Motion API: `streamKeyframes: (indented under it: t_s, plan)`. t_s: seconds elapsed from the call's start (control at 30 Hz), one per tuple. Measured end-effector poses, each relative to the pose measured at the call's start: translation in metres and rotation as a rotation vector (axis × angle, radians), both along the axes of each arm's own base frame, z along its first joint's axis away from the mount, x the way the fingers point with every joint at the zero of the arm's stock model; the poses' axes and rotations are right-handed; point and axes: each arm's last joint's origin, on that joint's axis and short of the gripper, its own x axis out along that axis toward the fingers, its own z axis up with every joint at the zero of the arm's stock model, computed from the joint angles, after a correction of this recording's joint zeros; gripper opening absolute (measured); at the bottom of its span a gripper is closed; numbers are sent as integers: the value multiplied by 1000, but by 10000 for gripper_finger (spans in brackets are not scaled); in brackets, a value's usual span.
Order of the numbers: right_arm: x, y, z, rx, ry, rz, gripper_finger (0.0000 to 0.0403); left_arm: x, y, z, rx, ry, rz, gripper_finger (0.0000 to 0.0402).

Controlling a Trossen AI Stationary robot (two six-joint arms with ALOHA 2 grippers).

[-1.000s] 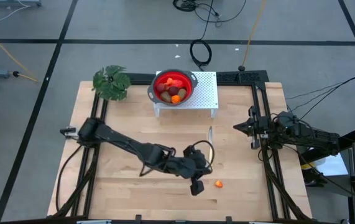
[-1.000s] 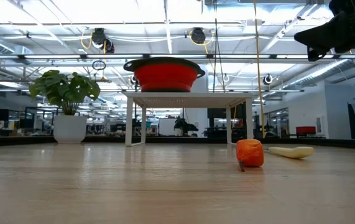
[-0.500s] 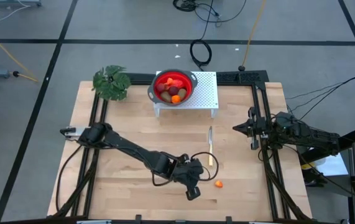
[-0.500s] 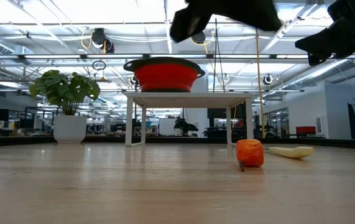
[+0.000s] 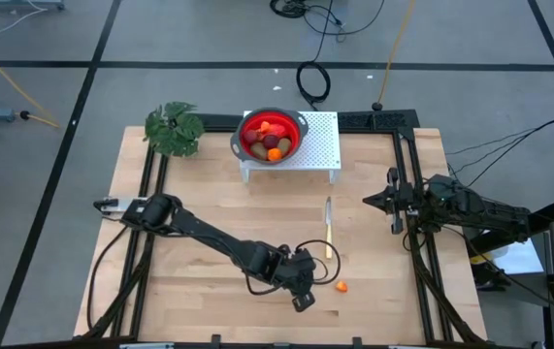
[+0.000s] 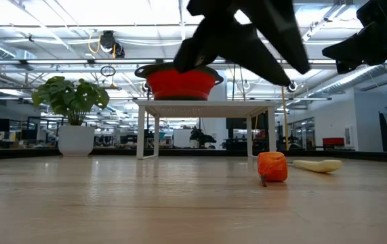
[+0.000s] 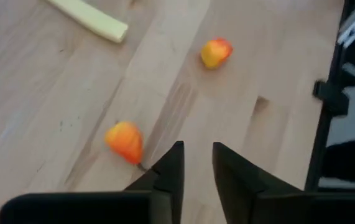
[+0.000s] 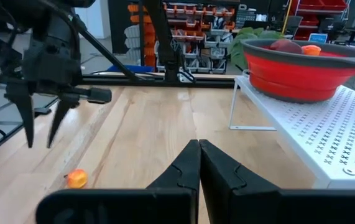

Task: Pick & Place Fruit
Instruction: Put the orange pear into the red strainer bowl on the shelf

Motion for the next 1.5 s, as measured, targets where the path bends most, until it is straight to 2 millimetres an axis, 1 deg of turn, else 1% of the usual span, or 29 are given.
streamKeyframes:
  t_s: [0.3,0.47,0.57,0.67,0.87,0.93,1.1,1.23,1.5]
  plan:
    - [0,0,0,0,0,0,0,2,2,-8,16,8,87,183]
    - [0,0,0,0,0,0,0,3,9,-9,21,25,108,241]
    - [0,0,0,0,0,0,0,4,12,-9,17,28,119,267]
    - [0,0,0,0,0,0,0,5,14,-9,15,28,112,284]
    - [0,0,0,0,1,0,0,5,15,-11,50,32,42,290]
    - [0,0,0,0,0,0,0,7,14,-16,60,39,27,285]
    - [0,0,0,0,0,0,0,11,12,-38,67,85,-20,270]
    - [0,0,0,0,0,0,0,11,11,-51,89,115,-13,256]
    - [0,0,0,0,0,0,0,13,15,-50,156,92,5,238]
